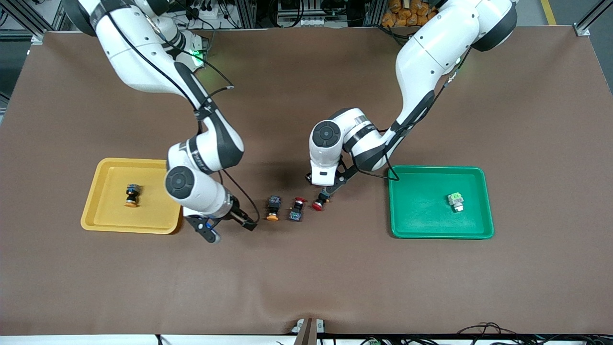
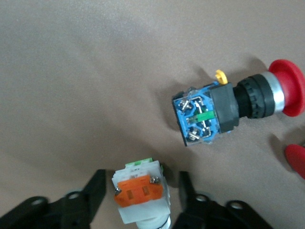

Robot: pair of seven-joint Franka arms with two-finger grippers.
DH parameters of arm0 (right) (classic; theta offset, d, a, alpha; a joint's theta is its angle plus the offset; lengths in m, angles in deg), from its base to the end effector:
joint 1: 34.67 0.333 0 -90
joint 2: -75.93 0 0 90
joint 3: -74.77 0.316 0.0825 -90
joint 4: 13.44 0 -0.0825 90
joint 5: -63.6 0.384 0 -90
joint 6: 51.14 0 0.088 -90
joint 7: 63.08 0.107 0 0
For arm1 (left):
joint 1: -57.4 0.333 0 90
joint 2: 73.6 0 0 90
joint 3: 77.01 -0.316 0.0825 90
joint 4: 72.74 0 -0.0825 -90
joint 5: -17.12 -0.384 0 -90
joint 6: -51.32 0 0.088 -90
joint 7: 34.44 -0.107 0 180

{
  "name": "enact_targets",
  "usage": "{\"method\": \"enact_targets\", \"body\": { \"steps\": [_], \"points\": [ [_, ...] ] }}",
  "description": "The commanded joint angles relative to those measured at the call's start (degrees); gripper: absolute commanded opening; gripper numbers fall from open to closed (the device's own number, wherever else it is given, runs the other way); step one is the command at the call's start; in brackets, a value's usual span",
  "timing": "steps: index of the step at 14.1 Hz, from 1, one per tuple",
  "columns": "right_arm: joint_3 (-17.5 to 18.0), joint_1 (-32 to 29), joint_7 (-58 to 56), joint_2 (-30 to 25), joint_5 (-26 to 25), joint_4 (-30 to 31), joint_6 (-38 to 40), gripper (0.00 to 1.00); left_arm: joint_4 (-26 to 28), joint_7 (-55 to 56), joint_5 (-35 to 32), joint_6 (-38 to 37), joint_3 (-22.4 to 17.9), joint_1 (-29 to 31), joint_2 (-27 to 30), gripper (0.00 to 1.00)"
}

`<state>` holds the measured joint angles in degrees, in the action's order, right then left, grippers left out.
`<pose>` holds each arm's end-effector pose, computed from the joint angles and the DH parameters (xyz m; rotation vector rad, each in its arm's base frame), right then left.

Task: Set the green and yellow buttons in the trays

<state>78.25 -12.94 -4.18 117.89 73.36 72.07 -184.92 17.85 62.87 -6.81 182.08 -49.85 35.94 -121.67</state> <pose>0.6600 0.3050 0.2491 -2.7551 1.0325 0.0467 0.4963 -0.4820 0.1785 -2.9388 -1.0732 0.0719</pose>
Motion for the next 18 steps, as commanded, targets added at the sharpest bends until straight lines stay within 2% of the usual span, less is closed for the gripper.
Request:
{"method": "enact_targets", "body": {
  "steps": [1, 2, 4, 8, 10, 12, 13, 14, 18],
  "points": [
    [0.13, 1.99, 2.88, 2.59, 0.26, -3.77, -0.52, 0.99, -0.24, 2.09, 0.28, 0.37, -0.09, -0.60, 0.35, 0.05],
    [0.13, 2.60, 2.97, 2.95, 0.17, -3.95, -0.61, 0.94, -0.15, 2.00, 0.28, -0.15, -0.18, -0.60, 0.61, 0.00],
    [0.13, 3.48, 2.88, 3.74, -0.09, -3.95, -1.66, 0.91, -0.06, 1.13, 0.28, -0.33, -0.18, 0.19, 1.75, 0.00],
    [0.04, 6.38, 2.80, 5.76, -1.67, -3.86, -4.65, 0.91, 1.34, -2.55, 0.19, -4.72, 0.70, 3.34, 6.48, 0.00],
    [0.04, 6.48, 2.80, 5.94, -3.95, -3.77, -4.65, 0.85, 4.58, -5.89, 0.19, -4.90, 3.50, 7.98, 10.35, 0.00],
    [0.04, 7.26, 2.71, 6.11, -4.75, -3.60, -4.65, 0.73, 7.22, -9.85, 0.19, -5.43, 7.62, 14.31, 13.34, 0.00],
    [0.04, 7.36, 2.53, 6.20, -5.88, -3.51, -4.65, 0.62, 7.84, -11.43, 0.19, -6.39, 9.38, 16.95, 14.22, 0.00],
    [0.04, 7.36, 2.45, 6.20, -7.81, -3.33, -4.48, 0.58, 8.02, -13.45, 0.19, -8.14, 10.45, 19.07, 15.02, 0.00],
    [0.04, 7.18, 2.36, 6.47, -11.78, -2.10, -4.48, 0.59, 8.29, -23.72, 0.28, -12.46, 11.77, 27.23, 18.10, 0.00]
  ]
}}
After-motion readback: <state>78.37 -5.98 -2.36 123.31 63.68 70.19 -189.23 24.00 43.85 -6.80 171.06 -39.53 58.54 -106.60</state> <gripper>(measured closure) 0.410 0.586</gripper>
